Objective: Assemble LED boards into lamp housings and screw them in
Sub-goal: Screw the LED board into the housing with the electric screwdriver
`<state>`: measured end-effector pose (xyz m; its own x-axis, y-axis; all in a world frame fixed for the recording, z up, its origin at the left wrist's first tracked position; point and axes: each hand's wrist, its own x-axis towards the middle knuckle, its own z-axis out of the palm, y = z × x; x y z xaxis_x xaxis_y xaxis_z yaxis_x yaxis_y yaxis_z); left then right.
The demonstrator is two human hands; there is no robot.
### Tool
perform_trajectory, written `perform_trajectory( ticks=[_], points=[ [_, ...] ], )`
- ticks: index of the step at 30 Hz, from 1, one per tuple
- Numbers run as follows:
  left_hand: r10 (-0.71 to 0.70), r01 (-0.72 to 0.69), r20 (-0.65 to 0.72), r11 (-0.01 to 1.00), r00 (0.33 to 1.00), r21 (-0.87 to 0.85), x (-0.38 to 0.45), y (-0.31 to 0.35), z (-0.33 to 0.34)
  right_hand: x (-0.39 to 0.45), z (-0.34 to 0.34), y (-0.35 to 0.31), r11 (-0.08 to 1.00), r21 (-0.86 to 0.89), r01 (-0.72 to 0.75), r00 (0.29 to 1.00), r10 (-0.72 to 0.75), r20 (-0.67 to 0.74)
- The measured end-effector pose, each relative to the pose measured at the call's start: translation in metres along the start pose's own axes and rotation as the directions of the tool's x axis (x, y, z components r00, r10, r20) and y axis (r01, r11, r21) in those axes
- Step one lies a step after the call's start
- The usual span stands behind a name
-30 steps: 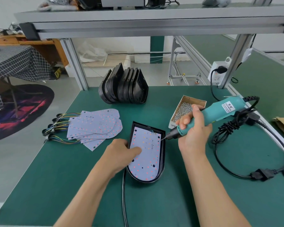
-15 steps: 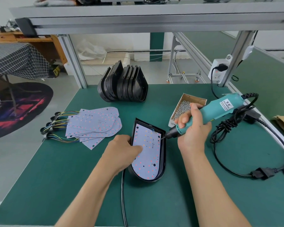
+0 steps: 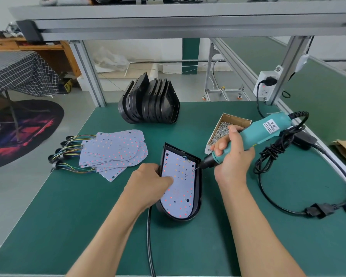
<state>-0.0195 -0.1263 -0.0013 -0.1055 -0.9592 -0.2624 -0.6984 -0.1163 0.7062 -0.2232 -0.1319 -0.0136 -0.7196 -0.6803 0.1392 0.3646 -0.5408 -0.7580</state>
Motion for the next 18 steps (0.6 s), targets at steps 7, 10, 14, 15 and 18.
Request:
perform_trajectory(
  ticks=[7,10,14,15,18],
  points=[
    [-0.005,0.006,-0.012,1.0,1.0,0.024,-0.0004,0.0004,0.0008,-0.0012,0.0005,0.001,1.0,-0.007,0.008,1.0,-0.008,-0.002],
    [-0.003,0.004,-0.014,1.0,1.0,0.03,0.0006,0.0009,0.0014,-0.0027,0.0024,0.0003,1.0,-0.013,0.01,1.0,-0.01,-0.001],
    [-0.004,0.005,-0.025,0.999,1.0,0.037,0.0027,0.0006,0.0035,-0.0058,0.0058,-0.0017,0.999,-0.027,0.019,1.0,-0.019,0.01],
    [-0.004,0.005,-0.029,0.999,1.0,0.038,0.003,0.0004,0.0039,-0.0064,0.0066,-0.0021,0.999,-0.031,0.019,1.0,-0.019,0.01],
    [-0.003,0.005,-0.039,0.999,0.999,0.045,0.0041,-0.0003,0.0052,-0.0072,0.0081,-0.003,0.999,-0.045,0.026,1.0,-0.026,0.004]
  ],
)
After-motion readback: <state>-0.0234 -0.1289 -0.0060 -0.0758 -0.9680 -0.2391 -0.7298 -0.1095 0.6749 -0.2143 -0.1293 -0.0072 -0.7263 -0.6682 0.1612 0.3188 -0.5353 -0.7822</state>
